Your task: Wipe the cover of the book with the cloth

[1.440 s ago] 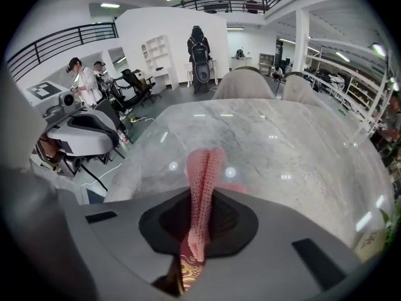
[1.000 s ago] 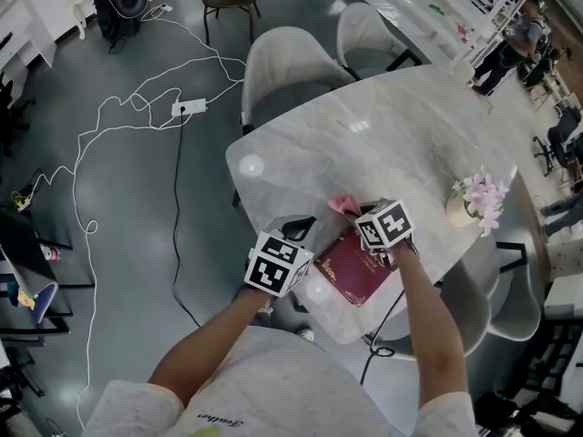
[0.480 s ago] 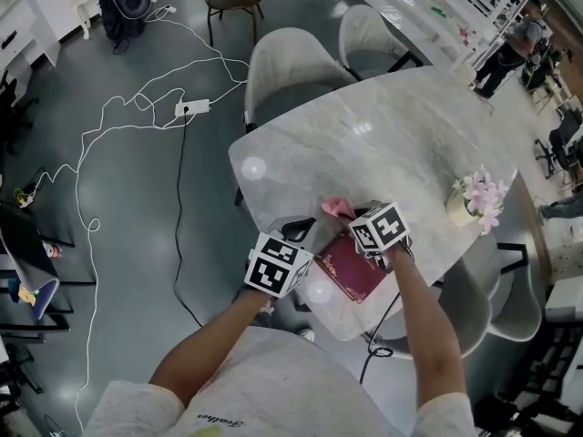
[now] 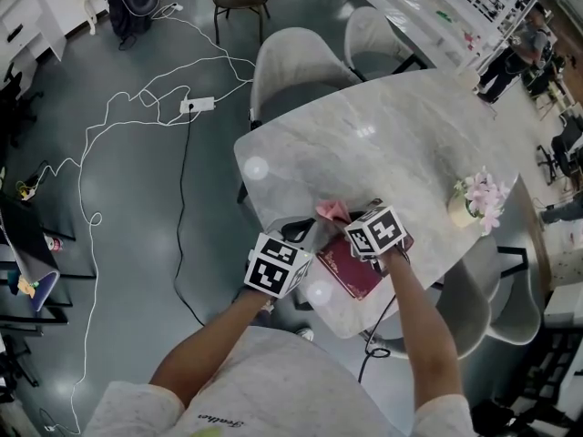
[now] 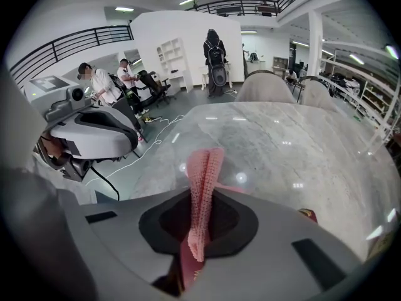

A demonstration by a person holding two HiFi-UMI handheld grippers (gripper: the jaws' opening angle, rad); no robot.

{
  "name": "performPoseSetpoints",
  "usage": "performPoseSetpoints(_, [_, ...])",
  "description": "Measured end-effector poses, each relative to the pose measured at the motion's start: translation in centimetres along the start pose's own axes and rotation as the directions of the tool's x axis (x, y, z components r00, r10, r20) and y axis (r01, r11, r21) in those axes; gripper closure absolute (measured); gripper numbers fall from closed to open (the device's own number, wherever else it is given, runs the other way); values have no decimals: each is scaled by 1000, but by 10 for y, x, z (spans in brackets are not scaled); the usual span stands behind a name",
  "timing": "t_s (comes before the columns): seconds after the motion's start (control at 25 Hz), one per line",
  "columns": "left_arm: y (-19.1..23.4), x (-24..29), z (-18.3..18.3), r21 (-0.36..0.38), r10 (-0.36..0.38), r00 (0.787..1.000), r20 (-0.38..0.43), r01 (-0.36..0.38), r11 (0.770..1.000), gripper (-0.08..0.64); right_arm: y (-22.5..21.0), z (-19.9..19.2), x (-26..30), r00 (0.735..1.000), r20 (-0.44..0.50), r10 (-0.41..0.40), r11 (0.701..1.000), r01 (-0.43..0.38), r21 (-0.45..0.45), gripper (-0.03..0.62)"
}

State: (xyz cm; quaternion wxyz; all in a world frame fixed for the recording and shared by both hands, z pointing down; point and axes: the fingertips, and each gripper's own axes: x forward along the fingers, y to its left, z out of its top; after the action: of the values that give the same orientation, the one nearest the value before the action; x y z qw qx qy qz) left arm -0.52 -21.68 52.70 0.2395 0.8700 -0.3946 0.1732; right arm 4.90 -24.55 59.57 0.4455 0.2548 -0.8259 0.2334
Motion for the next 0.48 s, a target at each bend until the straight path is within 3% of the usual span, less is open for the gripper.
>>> performPoseSetpoints(0.48, [0,-16,-5,-19,38,999,14,-38,999,552,31,3,5,999,6,48,998,-48,-35,574])
